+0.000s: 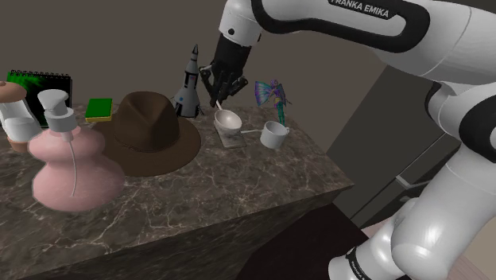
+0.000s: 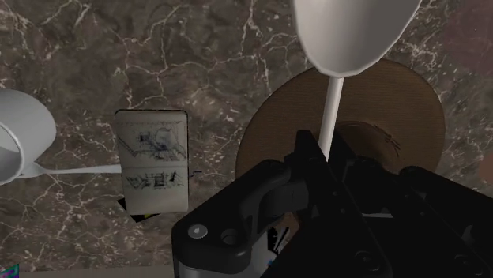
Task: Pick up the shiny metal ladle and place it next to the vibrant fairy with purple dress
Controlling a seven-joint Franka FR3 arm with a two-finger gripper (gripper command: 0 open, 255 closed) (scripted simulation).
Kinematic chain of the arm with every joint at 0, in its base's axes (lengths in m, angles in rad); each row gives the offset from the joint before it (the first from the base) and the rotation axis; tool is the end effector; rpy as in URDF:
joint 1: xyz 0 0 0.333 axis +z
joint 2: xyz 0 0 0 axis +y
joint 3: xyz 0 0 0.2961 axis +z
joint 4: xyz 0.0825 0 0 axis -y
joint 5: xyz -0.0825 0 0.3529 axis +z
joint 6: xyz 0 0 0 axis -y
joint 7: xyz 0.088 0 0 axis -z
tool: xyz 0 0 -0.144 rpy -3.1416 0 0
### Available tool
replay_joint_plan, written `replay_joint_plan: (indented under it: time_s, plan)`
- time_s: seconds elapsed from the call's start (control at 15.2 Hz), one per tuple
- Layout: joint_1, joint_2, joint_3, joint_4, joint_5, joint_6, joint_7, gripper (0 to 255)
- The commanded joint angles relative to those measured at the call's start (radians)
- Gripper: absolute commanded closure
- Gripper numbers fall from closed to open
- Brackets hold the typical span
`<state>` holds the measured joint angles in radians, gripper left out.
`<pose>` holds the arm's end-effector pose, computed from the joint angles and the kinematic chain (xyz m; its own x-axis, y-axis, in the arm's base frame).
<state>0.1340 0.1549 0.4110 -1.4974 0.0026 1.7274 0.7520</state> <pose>0.5050 0.2889 0.5364 0.9767 -0.2138 0.0200 -0.2105 -0.9718 -0.1067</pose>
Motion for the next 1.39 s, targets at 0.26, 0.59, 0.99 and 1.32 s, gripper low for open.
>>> replay_joint_plan:
  time_s: [0.26,0.59,0.99,1.32]
  plan:
    - [-0.013,-0.015,-0.007,0.041,0.008,-0.056,-0.019,255]
    - [-0.091,-0.158,-0.060,-0.124,0.075,-0.032,-0.151,255]
    - [-0.159,-0.288,-0.143,-0.265,0.120,-0.028,-0.308,255]
    - [-0.206,-0.364,-0.220,-0.346,0.132,-0.037,-0.434,255]
